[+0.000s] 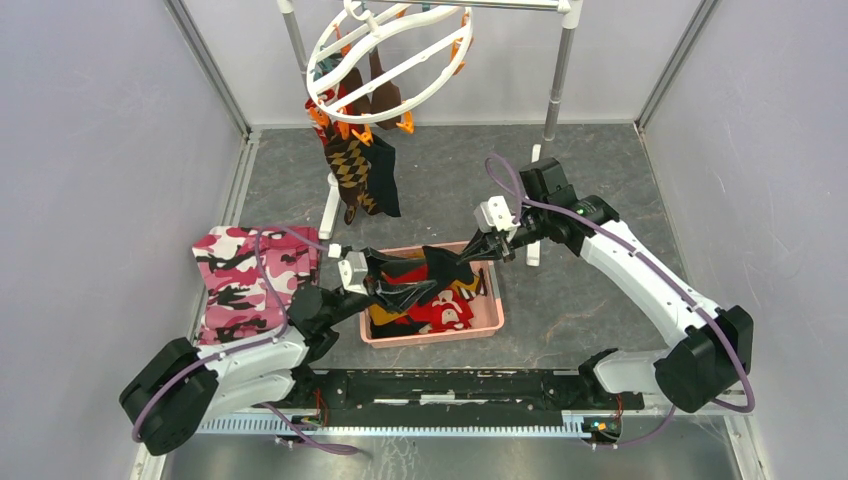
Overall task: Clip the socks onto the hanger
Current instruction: Pick up the sock from the bin.
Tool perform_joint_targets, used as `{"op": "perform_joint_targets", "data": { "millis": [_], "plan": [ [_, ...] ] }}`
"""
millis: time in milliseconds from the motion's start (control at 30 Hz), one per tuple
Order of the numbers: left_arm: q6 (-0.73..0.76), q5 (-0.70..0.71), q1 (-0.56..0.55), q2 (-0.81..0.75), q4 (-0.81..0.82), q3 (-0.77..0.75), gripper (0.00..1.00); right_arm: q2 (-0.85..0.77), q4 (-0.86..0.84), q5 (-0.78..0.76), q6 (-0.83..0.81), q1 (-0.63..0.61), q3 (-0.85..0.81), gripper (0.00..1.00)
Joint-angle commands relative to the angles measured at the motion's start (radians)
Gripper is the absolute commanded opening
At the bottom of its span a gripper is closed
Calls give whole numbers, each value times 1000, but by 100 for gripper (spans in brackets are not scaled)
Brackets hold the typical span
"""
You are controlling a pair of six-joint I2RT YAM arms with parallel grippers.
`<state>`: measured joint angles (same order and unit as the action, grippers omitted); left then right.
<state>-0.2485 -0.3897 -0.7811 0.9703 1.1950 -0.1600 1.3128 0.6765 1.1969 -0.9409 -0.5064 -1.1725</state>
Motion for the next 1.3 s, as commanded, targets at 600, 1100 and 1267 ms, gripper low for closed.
{"op": "perform_joint_targets", "data": {
  "millis": [600, 1100, 1267],
  "plan": [
    [-16, 84, 8, 121, 187, -24, 57, -24, 18, 43, -12, -12, -60, 1],
    [-49, 79, 49, 137, 124, -41, 64, -44, 18, 62, -9, -11, -53, 2],
    [-93, 12, 89, 104, 96, -44, 71, -49, 14, 62, -10, -12, -46, 2]
  ]
}}
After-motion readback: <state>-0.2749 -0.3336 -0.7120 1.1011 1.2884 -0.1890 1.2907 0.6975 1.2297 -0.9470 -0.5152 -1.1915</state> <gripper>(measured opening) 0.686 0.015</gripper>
